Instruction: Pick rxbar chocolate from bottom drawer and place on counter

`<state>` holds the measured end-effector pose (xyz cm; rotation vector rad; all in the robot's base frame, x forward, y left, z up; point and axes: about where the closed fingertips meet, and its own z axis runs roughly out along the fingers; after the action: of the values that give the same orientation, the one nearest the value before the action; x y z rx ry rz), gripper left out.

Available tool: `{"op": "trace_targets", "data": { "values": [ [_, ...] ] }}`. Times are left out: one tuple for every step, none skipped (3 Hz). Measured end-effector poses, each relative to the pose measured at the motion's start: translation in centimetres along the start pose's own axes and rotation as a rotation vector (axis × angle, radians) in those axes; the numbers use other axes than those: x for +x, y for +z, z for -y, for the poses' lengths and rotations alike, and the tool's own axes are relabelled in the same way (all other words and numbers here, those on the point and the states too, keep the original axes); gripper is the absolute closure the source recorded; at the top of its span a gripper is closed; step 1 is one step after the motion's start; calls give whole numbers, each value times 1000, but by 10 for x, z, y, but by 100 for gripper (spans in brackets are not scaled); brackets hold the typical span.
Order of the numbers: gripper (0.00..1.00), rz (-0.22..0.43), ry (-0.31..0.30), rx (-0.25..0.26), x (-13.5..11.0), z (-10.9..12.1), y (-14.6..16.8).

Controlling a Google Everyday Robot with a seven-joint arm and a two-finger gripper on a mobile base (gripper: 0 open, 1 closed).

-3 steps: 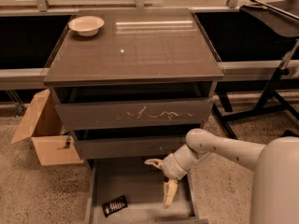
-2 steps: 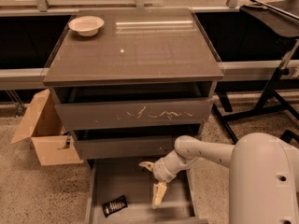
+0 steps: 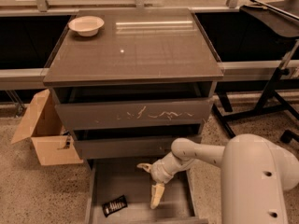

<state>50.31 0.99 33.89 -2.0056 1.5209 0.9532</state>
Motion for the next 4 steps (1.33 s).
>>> {"op": "trace_targets", "data": {
  "values": [
    [0,-26,-34,-7,18,12,29],
    [0,-43,-46,-7,25,22,56],
    [0,2,-14,34,25,37,90],
    [0,45,11,56,23,49,112]
  ]
}}
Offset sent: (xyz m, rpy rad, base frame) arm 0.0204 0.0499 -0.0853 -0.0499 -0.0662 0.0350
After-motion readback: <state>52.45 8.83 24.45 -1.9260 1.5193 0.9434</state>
